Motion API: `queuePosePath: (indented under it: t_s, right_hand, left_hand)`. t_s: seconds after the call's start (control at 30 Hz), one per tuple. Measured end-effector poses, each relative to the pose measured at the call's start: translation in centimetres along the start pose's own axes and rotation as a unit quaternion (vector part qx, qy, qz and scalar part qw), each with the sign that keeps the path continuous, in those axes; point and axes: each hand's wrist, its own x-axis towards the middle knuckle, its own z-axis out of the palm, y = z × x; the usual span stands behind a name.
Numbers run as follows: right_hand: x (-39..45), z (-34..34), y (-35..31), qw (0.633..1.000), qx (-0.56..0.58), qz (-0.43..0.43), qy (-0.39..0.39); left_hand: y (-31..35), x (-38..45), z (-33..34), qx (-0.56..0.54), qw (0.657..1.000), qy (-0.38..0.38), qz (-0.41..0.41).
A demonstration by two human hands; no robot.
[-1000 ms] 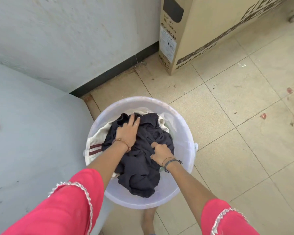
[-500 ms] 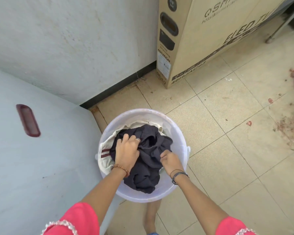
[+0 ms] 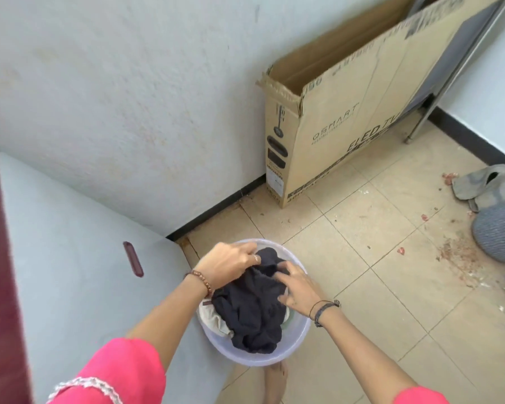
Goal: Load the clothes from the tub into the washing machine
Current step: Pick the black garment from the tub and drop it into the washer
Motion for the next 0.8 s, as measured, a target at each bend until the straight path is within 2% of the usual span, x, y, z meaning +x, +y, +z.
queuePosePath:
  t_s: [0.1,0.17,0.27,0.4,0.5,0.6,0.7,0.8]
  right_hand:
    - [-1.5,-2.4,-1.4,0.995,-0.061,0.046,-0.058]
    - [-2.5,-3.8,-2.2,0.993,-0.077,0.069,-0.061]
    - [-3.9,-7.4,-4.3,0.993,-0.077,0.092,-0.006]
    - [-5.7,-13.1,-5.8,0.988,-0.11,0.036,0.103]
    - [-7.7,-17.8,-6.9,0.977,-0.156,-0.037,0.138]
    - [-9.9,-22.3,-9.0,0.964,-0.156,-0.059,0.206]
    - [-11.8,-26.1,-11.5,0.955,-0.093,-0.052,0.276]
    - [-13.9,-29.2,-14.7,0.939,-0.02,-0.081,0.333]
  left_hand:
    - [-2.1,-0.7,-5.7,-0.015,0.999,-0.015,-0.05]
    - [-3.6,-0.9,-8.9,-0.041,0.989,-0.001,-0.141]
    - [-5.6,-1.6,-14.0,-0.034,0.974,-0.01,-0.222]
    - [-6.9,-3.0,-19.0,0.005,0.969,-0.082,-0.231]
    - [-7.0,-4.7,-22.0,0.056,0.96,-0.148,-0.233]
    - [-6.9,-6.5,-25.1,0.075,0.956,-0.147,-0.243]
    - [-7.1,-8.6,-28.5,-0.037,0.954,-0.162,-0.25]
    - [-7.0,-11.1,-31.9,-0.206,0.926,-0.196,-0.249]
